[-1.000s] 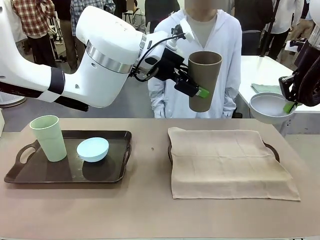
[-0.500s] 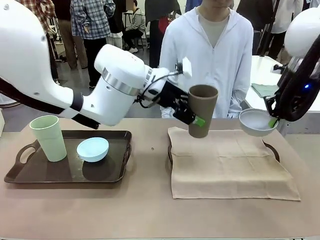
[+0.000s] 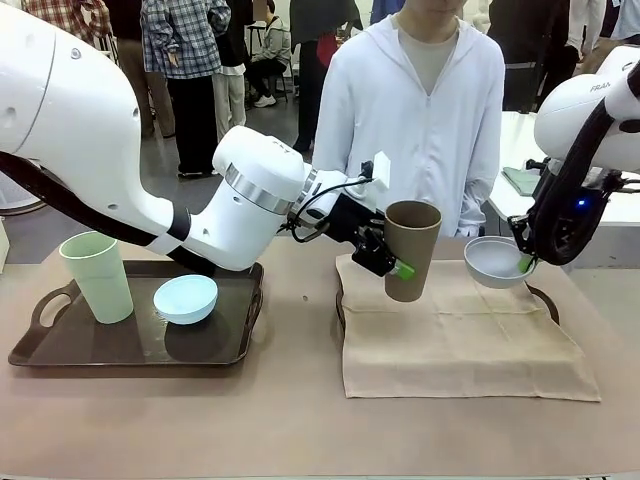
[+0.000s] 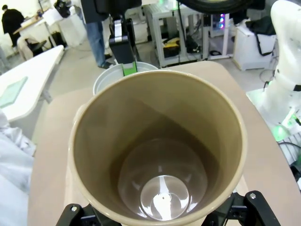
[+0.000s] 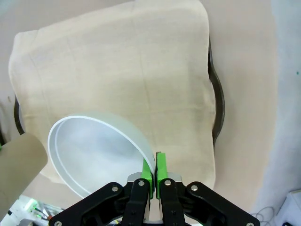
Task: Set up a tray with a mat and arrange the tableware.
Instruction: Place the Picnic Bowl and Reusable plastic cup back onto the Handle tray in front of the human's position.
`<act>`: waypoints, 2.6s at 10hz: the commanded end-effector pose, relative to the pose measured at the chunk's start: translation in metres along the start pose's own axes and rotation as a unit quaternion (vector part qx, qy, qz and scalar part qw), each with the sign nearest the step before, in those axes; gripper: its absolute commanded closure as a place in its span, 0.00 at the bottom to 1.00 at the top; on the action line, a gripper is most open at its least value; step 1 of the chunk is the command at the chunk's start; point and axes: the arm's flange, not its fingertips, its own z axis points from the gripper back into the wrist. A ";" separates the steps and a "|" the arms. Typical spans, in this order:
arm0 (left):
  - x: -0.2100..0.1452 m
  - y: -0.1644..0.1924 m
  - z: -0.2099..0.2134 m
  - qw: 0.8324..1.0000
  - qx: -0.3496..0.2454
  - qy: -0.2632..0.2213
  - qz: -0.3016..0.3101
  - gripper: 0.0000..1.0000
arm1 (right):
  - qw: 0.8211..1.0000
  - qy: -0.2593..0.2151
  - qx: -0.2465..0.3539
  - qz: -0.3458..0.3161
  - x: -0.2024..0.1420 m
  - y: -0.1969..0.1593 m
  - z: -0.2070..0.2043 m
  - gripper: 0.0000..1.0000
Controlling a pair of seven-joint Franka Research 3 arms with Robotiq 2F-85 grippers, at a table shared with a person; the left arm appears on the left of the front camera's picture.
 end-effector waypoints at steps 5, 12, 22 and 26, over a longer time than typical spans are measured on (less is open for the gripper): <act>-0.022 0.005 -0.015 1.000 -0.009 -0.028 -0.002 0.15 | 1.000 0.013 0.028 -0.002 0.025 -0.015 -0.034 0.96; -0.053 0.022 -0.041 0.999 0.002 -0.034 -0.035 0.15 | 0.999 0.043 0.011 0.009 0.034 -0.010 -0.084 0.96; -0.062 0.030 -0.042 0.999 0.012 0.020 0.029 0.00 | 0.999 0.040 -0.001 0.008 0.032 -0.009 -0.085 0.25; -0.071 0.028 -0.022 0.996 0.000 0.041 0.080 0.00 | 0.999 0.023 -0.001 0.023 0.022 -0.017 -0.051 0.00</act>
